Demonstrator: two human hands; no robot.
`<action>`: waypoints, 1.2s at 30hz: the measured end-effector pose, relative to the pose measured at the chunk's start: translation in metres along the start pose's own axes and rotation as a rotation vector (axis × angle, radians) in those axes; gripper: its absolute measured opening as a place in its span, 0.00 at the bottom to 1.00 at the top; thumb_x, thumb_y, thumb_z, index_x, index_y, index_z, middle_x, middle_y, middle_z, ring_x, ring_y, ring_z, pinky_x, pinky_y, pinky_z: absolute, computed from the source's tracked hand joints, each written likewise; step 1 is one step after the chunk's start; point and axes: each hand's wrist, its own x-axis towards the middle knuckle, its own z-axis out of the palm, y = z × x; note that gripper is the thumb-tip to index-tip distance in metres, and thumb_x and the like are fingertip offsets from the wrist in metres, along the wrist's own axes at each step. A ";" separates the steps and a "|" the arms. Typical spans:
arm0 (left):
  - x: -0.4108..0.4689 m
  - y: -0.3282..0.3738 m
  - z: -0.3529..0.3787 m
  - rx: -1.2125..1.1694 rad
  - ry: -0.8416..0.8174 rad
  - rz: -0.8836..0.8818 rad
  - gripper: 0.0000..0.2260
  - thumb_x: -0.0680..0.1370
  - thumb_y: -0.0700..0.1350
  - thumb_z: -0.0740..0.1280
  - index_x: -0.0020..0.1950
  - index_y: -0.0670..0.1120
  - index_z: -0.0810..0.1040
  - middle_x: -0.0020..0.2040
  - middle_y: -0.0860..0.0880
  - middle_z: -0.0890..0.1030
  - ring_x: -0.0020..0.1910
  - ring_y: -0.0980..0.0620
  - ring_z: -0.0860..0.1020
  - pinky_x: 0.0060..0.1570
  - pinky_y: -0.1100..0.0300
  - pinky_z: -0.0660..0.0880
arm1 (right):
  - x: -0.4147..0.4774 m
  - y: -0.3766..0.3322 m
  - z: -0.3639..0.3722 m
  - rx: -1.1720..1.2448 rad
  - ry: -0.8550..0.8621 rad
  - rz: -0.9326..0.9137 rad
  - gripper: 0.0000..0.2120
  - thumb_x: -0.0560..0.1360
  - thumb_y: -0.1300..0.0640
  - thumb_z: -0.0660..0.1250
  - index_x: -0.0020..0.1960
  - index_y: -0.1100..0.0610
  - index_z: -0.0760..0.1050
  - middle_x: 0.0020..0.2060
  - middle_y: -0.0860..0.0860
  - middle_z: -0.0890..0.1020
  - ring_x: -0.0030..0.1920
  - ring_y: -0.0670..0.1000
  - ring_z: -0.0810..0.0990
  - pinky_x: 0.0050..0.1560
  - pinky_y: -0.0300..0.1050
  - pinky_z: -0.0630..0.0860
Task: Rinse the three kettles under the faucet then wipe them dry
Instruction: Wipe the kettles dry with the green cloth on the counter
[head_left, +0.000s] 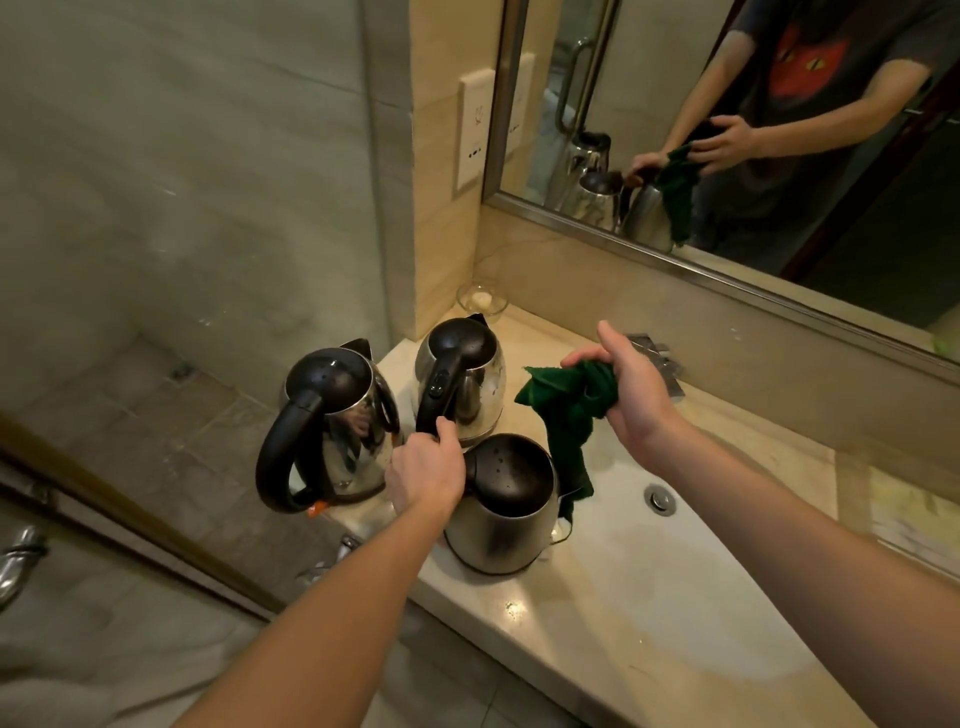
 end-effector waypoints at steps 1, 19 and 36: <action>0.002 -0.001 0.001 0.006 -0.019 -0.010 0.25 0.80 0.59 0.51 0.38 0.45 0.79 0.40 0.45 0.79 0.43 0.46 0.76 0.46 0.53 0.71 | -0.005 -0.002 0.004 -0.021 -0.004 -0.032 0.27 0.80 0.38 0.55 0.34 0.52 0.82 0.46 0.55 0.83 0.56 0.57 0.78 0.67 0.58 0.68; -0.003 -0.002 -0.016 0.073 -0.153 0.096 0.27 0.82 0.58 0.48 0.51 0.41 0.80 0.49 0.40 0.79 0.46 0.44 0.75 0.52 0.51 0.71 | -0.084 0.086 0.040 -1.258 -0.305 -0.360 0.34 0.79 0.34 0.43 0.80 0.50 0.51 0.79 0.42 0.48 0.77 0.52 0.53 0.76 0.45 0.47; -0.002 0.003 -0.017 0.168 -0.166 0.127 0.28 0.82 0.58 0.48 0.53 0.39 0.79 0.51 0.39 0.80 0.50 0.41 0.76 0.53 0.49 0.71 | -0.077 0.099 0.014 -1.527 -0.357 -0.677 0.37 0.79 0.34 0.40 0.78 0.57 0.60 0.77 0.53 0.60 0.50 0.59 0.75 0.58 0.52 0.74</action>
